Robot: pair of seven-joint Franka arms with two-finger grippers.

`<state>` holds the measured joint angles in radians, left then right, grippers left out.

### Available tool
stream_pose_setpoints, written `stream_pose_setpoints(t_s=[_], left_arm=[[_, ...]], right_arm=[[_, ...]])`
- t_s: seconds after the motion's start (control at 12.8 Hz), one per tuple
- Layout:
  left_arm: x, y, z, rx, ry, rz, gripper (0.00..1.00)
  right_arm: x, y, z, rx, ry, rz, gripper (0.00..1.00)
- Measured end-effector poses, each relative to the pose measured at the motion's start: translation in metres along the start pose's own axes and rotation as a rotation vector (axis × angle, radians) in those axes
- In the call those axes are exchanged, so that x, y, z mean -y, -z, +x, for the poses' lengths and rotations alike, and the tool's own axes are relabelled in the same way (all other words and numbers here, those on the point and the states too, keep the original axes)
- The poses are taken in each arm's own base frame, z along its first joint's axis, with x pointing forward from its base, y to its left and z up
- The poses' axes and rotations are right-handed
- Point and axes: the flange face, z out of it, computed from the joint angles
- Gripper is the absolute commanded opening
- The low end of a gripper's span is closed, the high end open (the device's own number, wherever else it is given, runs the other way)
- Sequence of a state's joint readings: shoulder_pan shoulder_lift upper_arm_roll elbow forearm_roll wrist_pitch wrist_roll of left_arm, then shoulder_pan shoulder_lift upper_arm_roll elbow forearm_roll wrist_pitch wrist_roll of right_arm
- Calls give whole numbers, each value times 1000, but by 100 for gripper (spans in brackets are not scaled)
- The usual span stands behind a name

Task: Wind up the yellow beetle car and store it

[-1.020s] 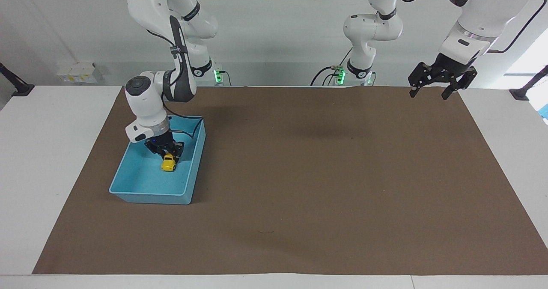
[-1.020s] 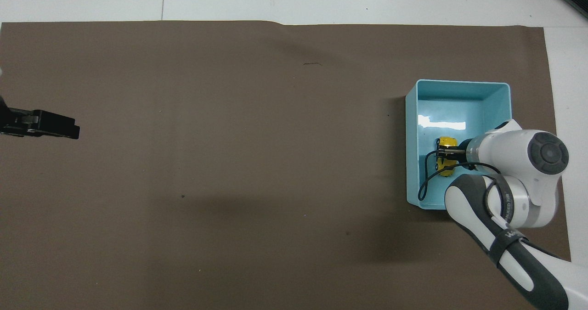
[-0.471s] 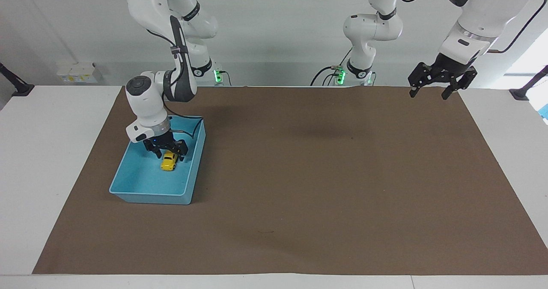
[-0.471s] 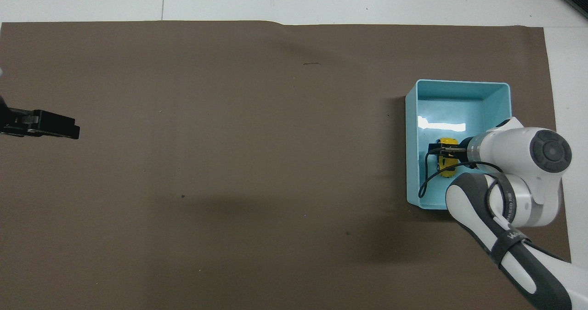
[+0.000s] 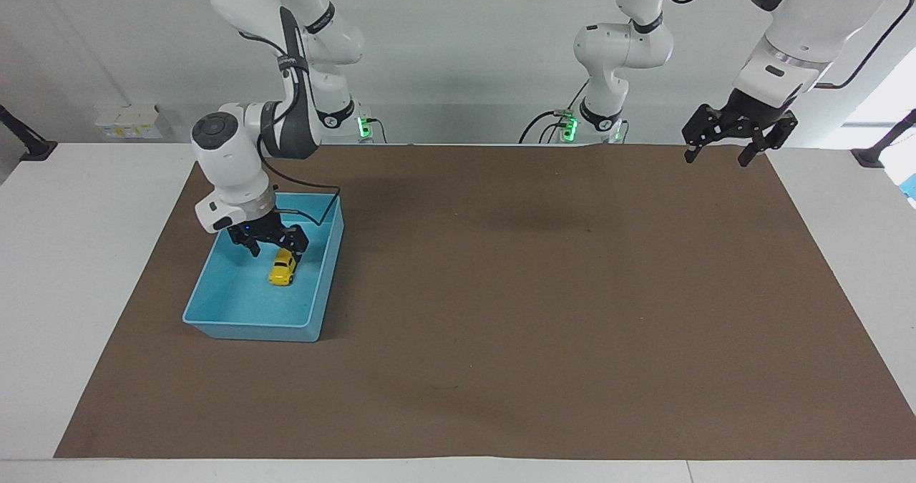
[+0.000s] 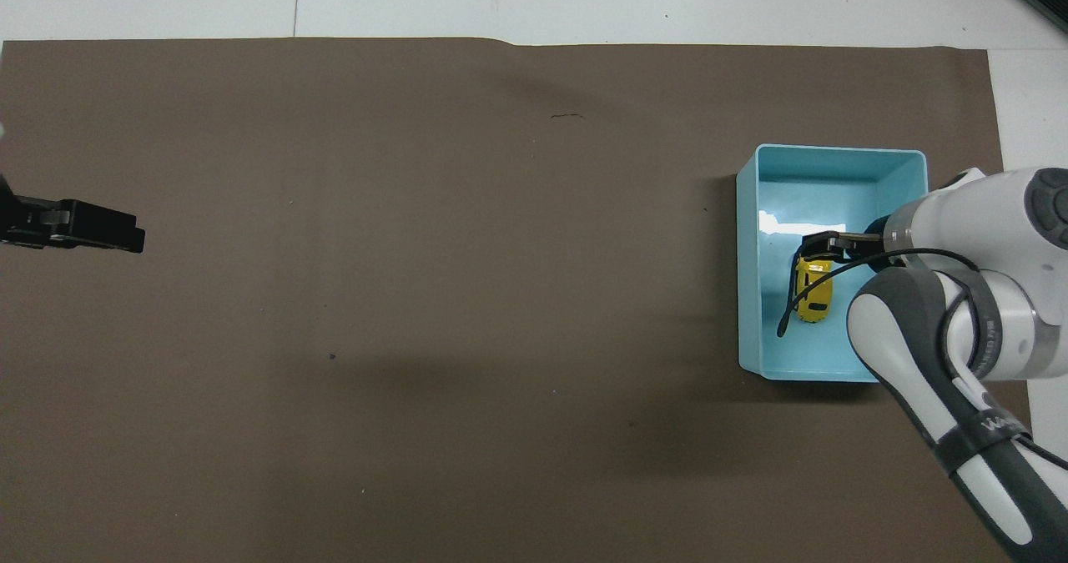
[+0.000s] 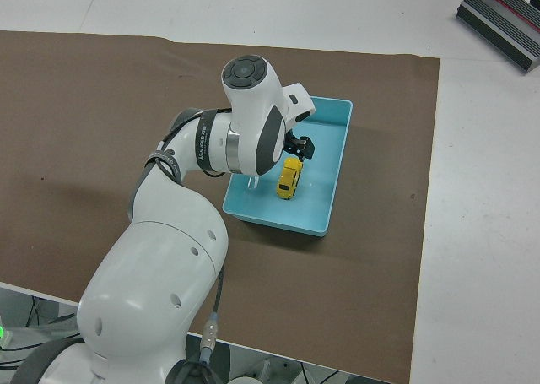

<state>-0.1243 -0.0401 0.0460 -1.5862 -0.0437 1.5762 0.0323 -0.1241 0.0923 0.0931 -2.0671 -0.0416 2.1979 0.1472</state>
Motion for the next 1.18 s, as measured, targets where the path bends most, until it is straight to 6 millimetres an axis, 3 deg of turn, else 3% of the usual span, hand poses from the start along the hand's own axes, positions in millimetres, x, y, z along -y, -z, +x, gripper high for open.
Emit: stream_pose_setpoints(t_s=[0.39, 0.78, 1.18], left_arm=[[0, 0, 0, 0, 0, 0, 100], [0, 0, 0, 0, 0, 0, 100], [0, 0, 0, 0, 0, 0, 100]], right_arm=[[-2, 63, 5, 48, -5, -14, 100], [15, 130, -12, 54, 24, -24, 100], [13, 176, -14, 76, 19, -27, 100]])
